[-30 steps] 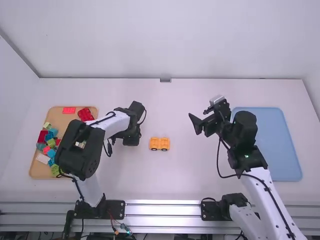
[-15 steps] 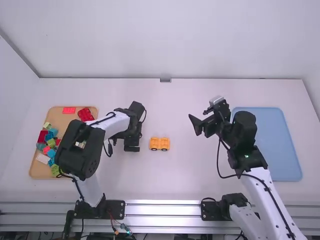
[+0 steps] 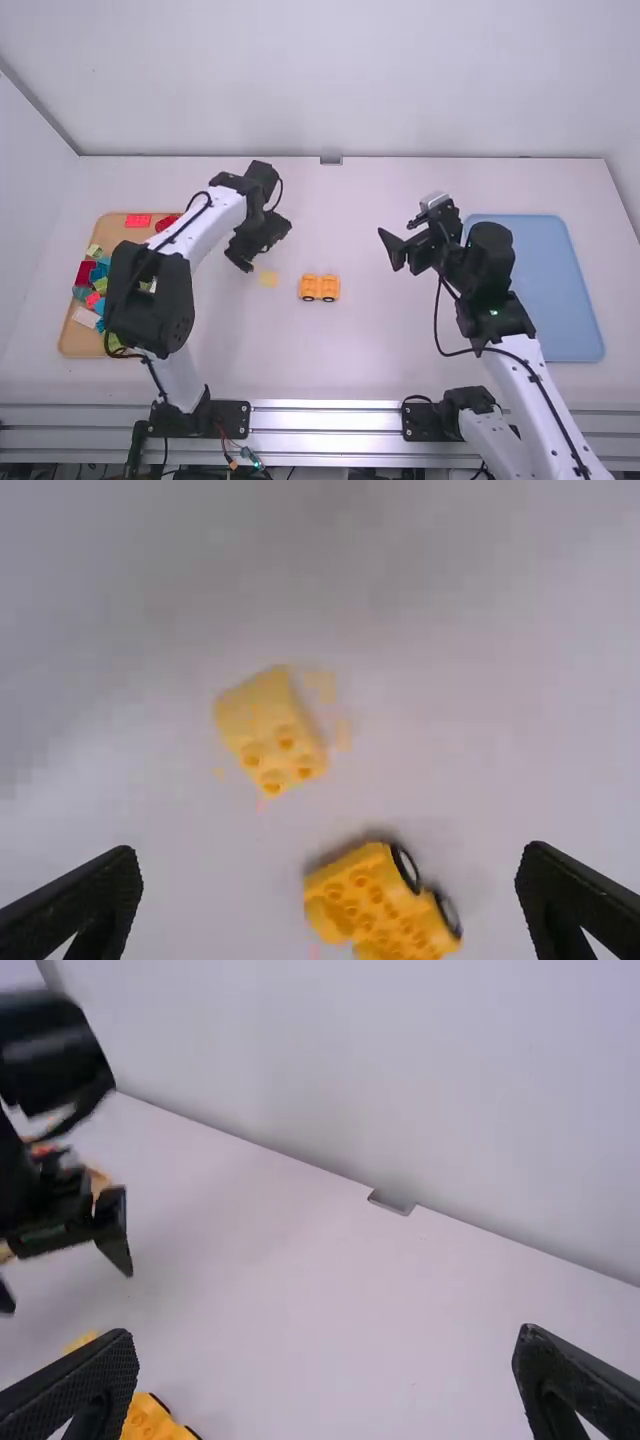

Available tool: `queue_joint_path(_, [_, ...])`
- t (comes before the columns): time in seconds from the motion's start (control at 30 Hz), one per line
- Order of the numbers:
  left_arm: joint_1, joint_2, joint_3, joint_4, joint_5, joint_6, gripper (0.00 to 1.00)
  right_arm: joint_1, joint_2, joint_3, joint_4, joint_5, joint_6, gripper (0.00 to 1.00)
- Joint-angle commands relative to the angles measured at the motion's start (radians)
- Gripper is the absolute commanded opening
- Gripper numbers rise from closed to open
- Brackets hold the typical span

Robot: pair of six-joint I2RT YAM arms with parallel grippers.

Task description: Assemble lego blocks to make yellow taxi

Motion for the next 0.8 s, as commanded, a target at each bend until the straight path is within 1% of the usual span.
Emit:
queue_joint_path(0.0, [0.003,-0.043,0.074,-0.026,-0.074,0.67,0.99,0.001,-0.009,0.037,0.003,-0.002,0.005,0.99])
queue_joint_path(0.07, [0.003,-0.043,0.094,-0.01,-0.123,0.869,0.99,-0.003,-0.009,0.037,0.003,-0.003,0.006,0.99])
queue_joint_path(0.13, [0.002,-0.043,0.103,-0.011,-0.22,1.184,0.99,-0.003,-0.009,0.037,0.003,-0.002,0.005,0.99])
queue_joint_path(0.17, [0.002,-0.043,0.103,-0.023,-0.231,1.247,0.99,-0.003,-0.009,0.037,0.003,-0.003,0.005,0.99])
queue_joint_path(0.23, [0.003,-0.043,0.102,-0.01,-0.232,1.391,0.99,0.001,-0.009,0.037,0.006,-0.002,0.006,0.98])
queue_joint_path(0.27, [0.003,-0.043,0.1,0.009,-0.214,1.513,0.99,-0.002,-0.009,0.037,0.008,-0.003,0.005,0.99])
queue_joint_path(0.33, [0.003,-0.043,0.098,0.016,-0.174,1.663,0.99,-0.002,-0.009,0.037,0.008,-0.002,0.006,0.99])
queue_joint_path(0.4, [0.01,-0.043,0.096,-0.001,-0.014,1.984,0.99,-0.002,-0.009,0.037,0.006,-0.002,0.005,0.98])
queue_joint_path(0.47, [0.031,-0.045,0.095,-0.049,0.113,2.195,0.99,-0.002,-0.009,0.037,0.006,-0.002,0.005,0.99])
queue_joint_path(0.5, [0.054,-0.047,0.095,-0.112,0.214,2.38,0.99,-0.002,-0.009,0.037,0.005,-0.002,0.006,0.99])
queue_joint_path(0.6, [0.119,-0.047,0.093,-0.24,0.408,2.72,0.99,-0.002,-0.009,0.037,0.003,-0.002,0.005,0.98])
queue_joint_path(0.63, [0.165,-0.047,0.081,-0.28,0.527,2.865,0.99,-0.002,-0.009,0.037,0.003,-0.003,0.006,0.99])
queue_joint_path(0.67, [0.165,-0.047,0.081,-0.28,0.527,2.865,0.99,-0.002,-0.009,0.037,0.003,-0.003,0.006,0.99])
queue_joint_path(0.7, [0.22,-0.042,0.048,-0.291,0.673,2.996,0.99,0.0,-0.009,0.037,0.002,-0.002,0.005,0.98])
queue_joint_path(0.73, [0.263,-0.035,0.011,-0.289,0.767,3.077,0.99,-0.001,-0.008,0.037,0.002,-0.002,0.006,0.99])
queue_joint_path(0.77, [0.29,-0.029,-0.019,-0.29,0.819,3.123,0.99,-0.003,-0.008,0.037,0.001,-0.003,0.006,0.98])
